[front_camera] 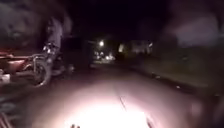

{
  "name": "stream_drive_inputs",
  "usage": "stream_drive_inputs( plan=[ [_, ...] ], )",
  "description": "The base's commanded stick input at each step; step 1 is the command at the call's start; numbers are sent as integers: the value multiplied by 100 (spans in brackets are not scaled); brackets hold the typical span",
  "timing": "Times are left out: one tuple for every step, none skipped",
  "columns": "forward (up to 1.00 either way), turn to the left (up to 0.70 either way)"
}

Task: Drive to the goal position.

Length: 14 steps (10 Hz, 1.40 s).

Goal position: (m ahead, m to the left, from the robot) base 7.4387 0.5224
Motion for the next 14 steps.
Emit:
stream_drive_inputs(
  plan=[
    [100, 0],
    [100, 0],
    [100, 8],
    [100, 21],
    [100, 27],
    [100, 11],
    [100, 0],
    [100, 0],
    [100, 0],
    [100, 0],
    [100, 0],
    [100, 0],
    [100, 0],
    [100, 0]
  ],
)
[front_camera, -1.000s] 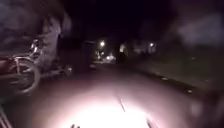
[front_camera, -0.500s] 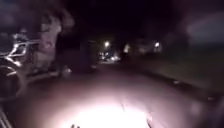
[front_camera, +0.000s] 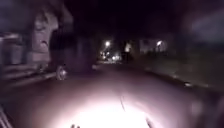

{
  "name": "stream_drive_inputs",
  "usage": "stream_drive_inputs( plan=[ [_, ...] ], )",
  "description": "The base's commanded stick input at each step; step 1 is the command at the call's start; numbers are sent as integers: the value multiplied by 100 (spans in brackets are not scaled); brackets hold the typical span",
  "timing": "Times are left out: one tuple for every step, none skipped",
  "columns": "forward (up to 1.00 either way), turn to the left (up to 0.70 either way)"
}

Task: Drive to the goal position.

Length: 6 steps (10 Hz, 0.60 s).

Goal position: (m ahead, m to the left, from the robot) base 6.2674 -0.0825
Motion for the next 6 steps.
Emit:
stream_drive_inputs(
  plan=[
    [100, 0],
    [100, -3],
    [100, -18],
    [100, -27],
    [100, -27],
    [100, -27]
  ],
)
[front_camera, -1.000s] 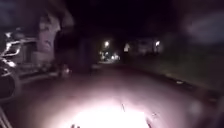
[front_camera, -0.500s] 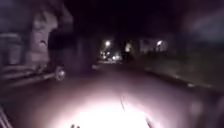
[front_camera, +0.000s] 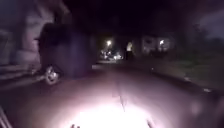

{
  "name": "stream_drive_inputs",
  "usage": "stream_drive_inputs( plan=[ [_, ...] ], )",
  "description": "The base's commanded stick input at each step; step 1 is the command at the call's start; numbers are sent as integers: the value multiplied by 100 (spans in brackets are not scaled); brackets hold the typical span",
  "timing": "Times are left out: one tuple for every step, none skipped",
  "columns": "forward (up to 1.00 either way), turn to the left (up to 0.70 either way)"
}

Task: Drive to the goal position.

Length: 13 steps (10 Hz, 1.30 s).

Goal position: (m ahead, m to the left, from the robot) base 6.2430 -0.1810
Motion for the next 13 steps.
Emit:
stream_drive_inputs(
  plan=[
    [100, -6],
    [100, 0],
    [100, 0],
    [100, 0],
    [0, 0],
    [0, 0],
    [0, 0],
    [0, 0],
    [0, 0],
    [0, 0],
    [0, 0],
    [0, 0],
    [0, 1]
  ],
)
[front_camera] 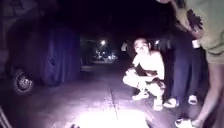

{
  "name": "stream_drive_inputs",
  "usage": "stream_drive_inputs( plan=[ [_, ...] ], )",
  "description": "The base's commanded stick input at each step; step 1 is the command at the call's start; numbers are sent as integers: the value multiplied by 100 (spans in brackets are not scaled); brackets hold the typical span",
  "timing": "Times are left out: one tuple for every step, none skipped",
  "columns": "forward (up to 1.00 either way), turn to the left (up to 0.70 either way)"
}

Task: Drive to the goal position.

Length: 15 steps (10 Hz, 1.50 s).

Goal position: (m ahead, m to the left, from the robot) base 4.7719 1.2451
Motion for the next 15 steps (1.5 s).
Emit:
stream_drive_inputs(
  plan=[
    [0, 45],
    [0, 45],
    [0, 45],
    [43, 37],
    [95, 28],
    [61, 17],
    [0, 0],
    [0, 0],
    [0, 0],
    [0, 0],
    [0, 0],
    [0, 0],
    [0, 0],
    [0, 0],
    [0, 0]
  ],
)
